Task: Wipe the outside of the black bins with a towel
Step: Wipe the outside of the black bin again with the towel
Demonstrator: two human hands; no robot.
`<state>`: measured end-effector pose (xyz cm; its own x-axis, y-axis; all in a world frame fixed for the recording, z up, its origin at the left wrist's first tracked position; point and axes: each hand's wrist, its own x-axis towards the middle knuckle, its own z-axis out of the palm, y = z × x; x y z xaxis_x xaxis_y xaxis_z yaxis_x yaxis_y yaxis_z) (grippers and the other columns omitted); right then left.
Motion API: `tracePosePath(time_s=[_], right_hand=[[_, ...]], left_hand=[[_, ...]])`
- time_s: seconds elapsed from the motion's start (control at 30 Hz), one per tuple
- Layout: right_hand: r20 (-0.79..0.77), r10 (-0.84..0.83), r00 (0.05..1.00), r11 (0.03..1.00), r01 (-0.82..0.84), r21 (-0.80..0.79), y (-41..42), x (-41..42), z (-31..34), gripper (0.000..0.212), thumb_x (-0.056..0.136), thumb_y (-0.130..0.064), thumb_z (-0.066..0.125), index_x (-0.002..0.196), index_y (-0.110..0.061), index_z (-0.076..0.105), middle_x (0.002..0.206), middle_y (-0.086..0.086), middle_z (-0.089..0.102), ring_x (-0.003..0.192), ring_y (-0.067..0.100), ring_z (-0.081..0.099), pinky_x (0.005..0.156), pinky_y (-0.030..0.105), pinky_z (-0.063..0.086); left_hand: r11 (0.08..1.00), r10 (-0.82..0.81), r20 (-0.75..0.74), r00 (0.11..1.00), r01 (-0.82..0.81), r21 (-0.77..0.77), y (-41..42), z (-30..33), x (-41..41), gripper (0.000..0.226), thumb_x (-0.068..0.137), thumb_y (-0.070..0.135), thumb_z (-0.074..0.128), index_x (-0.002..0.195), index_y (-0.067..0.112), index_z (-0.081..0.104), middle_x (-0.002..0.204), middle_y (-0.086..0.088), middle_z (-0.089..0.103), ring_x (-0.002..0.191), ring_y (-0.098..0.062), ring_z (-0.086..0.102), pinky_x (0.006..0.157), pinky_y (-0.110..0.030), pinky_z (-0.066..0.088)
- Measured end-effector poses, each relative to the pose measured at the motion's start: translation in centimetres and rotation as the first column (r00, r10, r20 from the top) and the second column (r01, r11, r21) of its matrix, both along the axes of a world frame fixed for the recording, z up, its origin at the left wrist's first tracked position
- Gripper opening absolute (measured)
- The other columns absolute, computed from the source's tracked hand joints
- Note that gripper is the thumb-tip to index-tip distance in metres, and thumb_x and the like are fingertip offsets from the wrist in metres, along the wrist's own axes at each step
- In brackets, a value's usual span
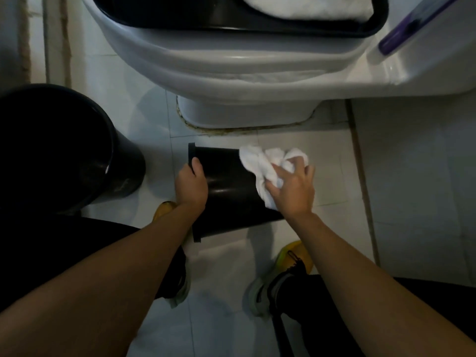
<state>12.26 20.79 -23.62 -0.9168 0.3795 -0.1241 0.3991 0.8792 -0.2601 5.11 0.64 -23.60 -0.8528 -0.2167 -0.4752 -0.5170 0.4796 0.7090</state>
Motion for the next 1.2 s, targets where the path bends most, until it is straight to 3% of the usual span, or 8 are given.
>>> tracePosePath(time_s=[0.27,0.47,0.63,0.7,0.8,0.9,1.07,1.2], right_hand=[[0.176,-0.333,0.926,0.936,0.348,-0.060,1.8,-4.4,0.2,0.039,0.085,-0.045,0.068,0.112,-0.018,0.071,0.137,0.002,0.040,0.125,0.031,0.034,0.086,0.034,0.042],[-0.074,0.103,0.992,0.994,-0.100,0.043,-0.4,3.4,0.2,0.039,0.079,-0.042,0.068,0.116,-0.030,0.069,0.119,0.006,0.056,0.104,0.029,0.040,0.068,0.033,0.050],[-0.077,0.322,0.944,0.944,-0.314,0.098,1.9,3.5,-0.6,0.043,0.080,-0.047,0.057,0.117,-0.030,0.070,0.115,0.009,0.059,0.100,0.032,0.042,0.062,0.034,0.052],[-0.049,0.192,0.980,0.981,-0.190,0.037,2.7,0.7,-0.3,0.038,0.081,-0.047,0.060,0.114,-0.031,0.071,0.121,0.009,0.055,0.108,0.035,0.042,0.069,0.037,0.051],[0.154,-0.208,0.966,0.974,0.219,-0.058,3.0,-3.7,-0.1,0.036,0.086,-0.044,0.063,0.113,-0.022,0.070,0.132,0.004,0.045,0.121,0.033,0.037,0.089,0.038,0.045],[0.146,-0.290,0.946,0.954,0.298,-0.035,1.9,-4.1,0.3,0.033,0.087,-0.040,0.062,0.112,-0.020,0.069,0.133,0.002,0.044,0.122,0.030,0.036,0.088,0.036,0.046],[-0.056,-0.036,0.998,0.997,0.039,0.067,-1.8,2.3,-0.1,0.044,0.079,-0.039,0.069,0.120,-0.023,0.066,0.121,0.008,0.054,0.106,0.031,0.038,0.068,0.036,0.052],[-0.073,0.175,0.982,0.976,-0.164,0.141,-5.9,6.0,-1.1,0.051,0.082,-0.039,0.058,0.129,-0.020,0.063,0.118,0.012,0.061,0.099,0.036,0.042,0.064,0.037,0.051]], left_hand=[[0.999,0.012,-0.016,1.000,-0.013,-0.036,0.2,0.3,0.5,0.048,0.105,0.035,0.030,0.088,0.001,0.059,0.083,-0.015,0.060,0.081,-0.028,0.061,0.077,-0.038,0.051],[0.995,-0.046,0.057,0.997,0.051,-0.081,-0.2,0.0,-0.6,0.050,0.104,0.039,0.029,0.095,0.002,0.060,0.091,-0.015,0.062,0.085,-0.027,0.060,0.078,-0.034,0.047],[0.994,-0.055,0.151,0.987,0.068,-0.083,0.5,0.3,-2.3,0.044,0.104,0.037,0.029,0.093,0.006,0.057,0.091,-0.014,0.061,0.087,-0.028,0.060,0.077,-0.034,0.047],[0.993,-0.025,0.179,0.983,0.046,-0.113,0.5,0.2,-2.6,0.046,0.104,0.037,0.029,0.101,0.002,0.059,0.094,-0.015,0.060,0.088,-0.028,0.059,0.079,-0.034,0.047],[0.992,-0.020,0.165,0.986,0.041,-0.122,0.4,0.1,-2.3,0.048,0.104,0.035,0.029,0.106,-0.002,0.060,0.092,-0.013,0.058,0.086,-0.027,0.057,0.076,-0.032,0.044],[0.990,-0.003,0.148,0.989,0.023,-0.136,0.2,-0.1,-2.0,0.049,0.104,0.034,0.030,0.108,-0.004,0.060,0.090,-0.013,0.057,0.087,-0.028,0.059,0.072,-0.031,0.043],[0.980,-0.015,0.111,0.994,0.036,-0.195,0.3,-0.1,-1.7,0.050,0.105,0.032,0.028,0.108,-0.005,0.061,0.092,-0.015,0.059,0.088,-0.028,0.059,0.071,-0.029,0.039],[0.982,-0.014,0.128,0.992,0.037,-0.185,0.5,-0.5,-2.6,0.051,0.105,0.032,0.029,0.110,-0.008,0.060,0.106,-0.024,0.063,0.097,-0.034,0.061,0.074,-0.030,0.040]])
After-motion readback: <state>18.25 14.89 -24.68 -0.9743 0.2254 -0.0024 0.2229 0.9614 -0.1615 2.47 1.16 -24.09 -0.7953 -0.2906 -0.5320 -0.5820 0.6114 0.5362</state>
